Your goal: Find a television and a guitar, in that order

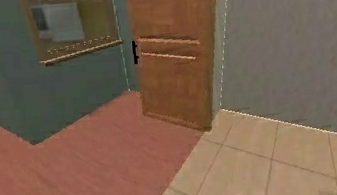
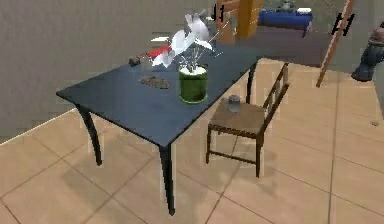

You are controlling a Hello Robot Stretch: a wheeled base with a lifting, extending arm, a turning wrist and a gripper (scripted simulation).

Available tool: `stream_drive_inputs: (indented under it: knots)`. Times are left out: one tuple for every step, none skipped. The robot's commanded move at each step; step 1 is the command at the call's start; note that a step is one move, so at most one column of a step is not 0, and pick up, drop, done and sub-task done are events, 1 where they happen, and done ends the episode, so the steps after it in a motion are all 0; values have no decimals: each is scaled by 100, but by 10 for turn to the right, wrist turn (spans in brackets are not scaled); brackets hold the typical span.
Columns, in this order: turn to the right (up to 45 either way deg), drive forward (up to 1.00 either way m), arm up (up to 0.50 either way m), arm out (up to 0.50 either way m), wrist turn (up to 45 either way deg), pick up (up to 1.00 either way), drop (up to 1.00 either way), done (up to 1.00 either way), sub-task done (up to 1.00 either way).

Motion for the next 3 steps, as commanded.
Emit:
stream_drive_inputs:
  knots:
    - [0,85,0,0,0,0,0,0,0]
    - [-450,0,0,0,0,0,0,0,0]
    - [-90,0,0,0,0,0,0,0,0]
